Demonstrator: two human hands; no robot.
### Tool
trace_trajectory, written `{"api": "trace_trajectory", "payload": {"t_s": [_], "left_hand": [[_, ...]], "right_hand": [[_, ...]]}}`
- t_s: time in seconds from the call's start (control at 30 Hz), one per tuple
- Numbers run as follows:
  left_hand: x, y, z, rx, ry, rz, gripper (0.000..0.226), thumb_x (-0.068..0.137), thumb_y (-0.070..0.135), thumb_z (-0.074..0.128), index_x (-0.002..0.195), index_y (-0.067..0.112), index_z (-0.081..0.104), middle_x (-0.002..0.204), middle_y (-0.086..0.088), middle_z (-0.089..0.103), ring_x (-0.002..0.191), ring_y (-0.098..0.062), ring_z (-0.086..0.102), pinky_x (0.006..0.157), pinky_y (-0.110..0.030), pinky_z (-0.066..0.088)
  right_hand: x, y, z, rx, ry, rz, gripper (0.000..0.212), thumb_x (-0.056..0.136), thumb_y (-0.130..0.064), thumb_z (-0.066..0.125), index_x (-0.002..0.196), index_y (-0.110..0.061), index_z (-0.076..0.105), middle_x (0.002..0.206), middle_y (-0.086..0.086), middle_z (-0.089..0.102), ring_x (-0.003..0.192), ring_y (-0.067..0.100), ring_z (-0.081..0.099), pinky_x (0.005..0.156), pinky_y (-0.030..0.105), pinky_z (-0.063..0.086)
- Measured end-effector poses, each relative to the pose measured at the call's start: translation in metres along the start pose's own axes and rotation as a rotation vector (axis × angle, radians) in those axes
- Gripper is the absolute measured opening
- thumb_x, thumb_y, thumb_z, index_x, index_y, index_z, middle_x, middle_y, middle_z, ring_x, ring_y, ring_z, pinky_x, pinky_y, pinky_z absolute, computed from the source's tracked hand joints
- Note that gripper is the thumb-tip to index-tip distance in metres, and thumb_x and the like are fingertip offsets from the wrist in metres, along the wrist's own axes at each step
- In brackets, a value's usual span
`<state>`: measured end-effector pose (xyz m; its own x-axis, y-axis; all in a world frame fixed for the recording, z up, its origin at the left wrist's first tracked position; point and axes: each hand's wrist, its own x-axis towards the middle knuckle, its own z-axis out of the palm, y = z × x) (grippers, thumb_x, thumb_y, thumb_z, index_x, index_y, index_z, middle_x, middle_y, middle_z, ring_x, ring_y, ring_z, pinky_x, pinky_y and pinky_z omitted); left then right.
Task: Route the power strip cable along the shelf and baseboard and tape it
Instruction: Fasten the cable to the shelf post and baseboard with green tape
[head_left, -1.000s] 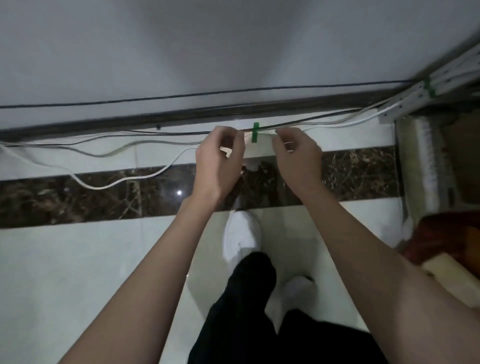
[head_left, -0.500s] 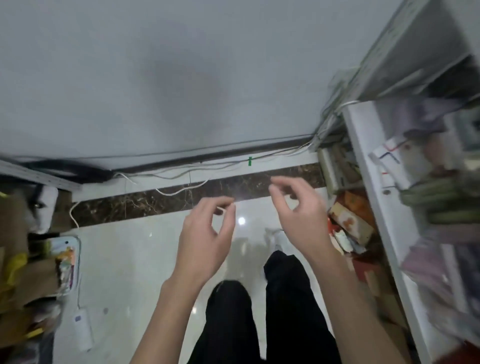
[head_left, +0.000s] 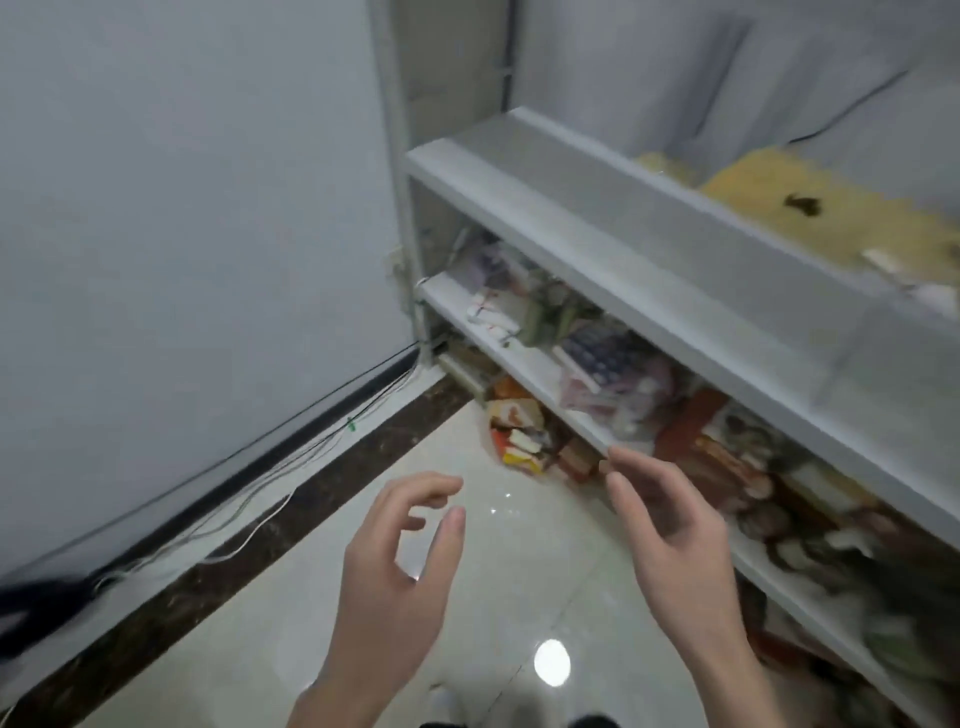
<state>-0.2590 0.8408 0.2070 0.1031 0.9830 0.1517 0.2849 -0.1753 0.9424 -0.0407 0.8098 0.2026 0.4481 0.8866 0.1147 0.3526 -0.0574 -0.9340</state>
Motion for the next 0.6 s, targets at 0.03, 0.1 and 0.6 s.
{"api": "trace_trajectory", "payload": {"t_s": [0.03,0.1,0.6], "left_hand": [[-0.009,0.01,0.014,-0.032,-0.023,0.02,0.02,0.092,0.034,0.058,0.105,0.025,0.069,0.109,0.007,0.07,0.107,-0.016,0.065,0.085,-0.023,0.051],[-0.025,0.033,0.048,-0.074,-0.088,0.064,0.015,0.092,0.028,0.059,0.102,0.024,0.07,0.106,0.006,0.071,0.105,-0.015,0.066,0.084,-0.017,0.05],[-0.188,0.215,0.339,-0.222,-0.555,0.304,0.023,0.092,0.039,0.054,0.102,0.026,0.071,0.099,0.011,0.071,0.101,-0.013,0.067,0.082,-0.023,0.054]], "right_hand": [[-0.011,-0.001,-0.024,0.013,0.063,-0.011,0.019,0.093,-0.017,0.068,0.108,-0.027,0.073,0.105,-0.01,0.074,0.103,0.011,0.068,0.091,0.031,0.054],[-0.035,0.0,-0.073,0.01,0.174,-0.038,0.018,0.093,-0.017,0.068,0.108,-0.025,0.073,0.104,-0.01,0.073,0.102,0.01,0.068,0.089,0.026,0.054],[-0.188,0.07,-0.419,-0.088,0.678,0.1,0.016,0.095,-0.023,0.066,0.107,-0.031,0.073,0.104,-0.018,0.071,0.103,0.003,0.065,0.088,0.031,0.056]]}}
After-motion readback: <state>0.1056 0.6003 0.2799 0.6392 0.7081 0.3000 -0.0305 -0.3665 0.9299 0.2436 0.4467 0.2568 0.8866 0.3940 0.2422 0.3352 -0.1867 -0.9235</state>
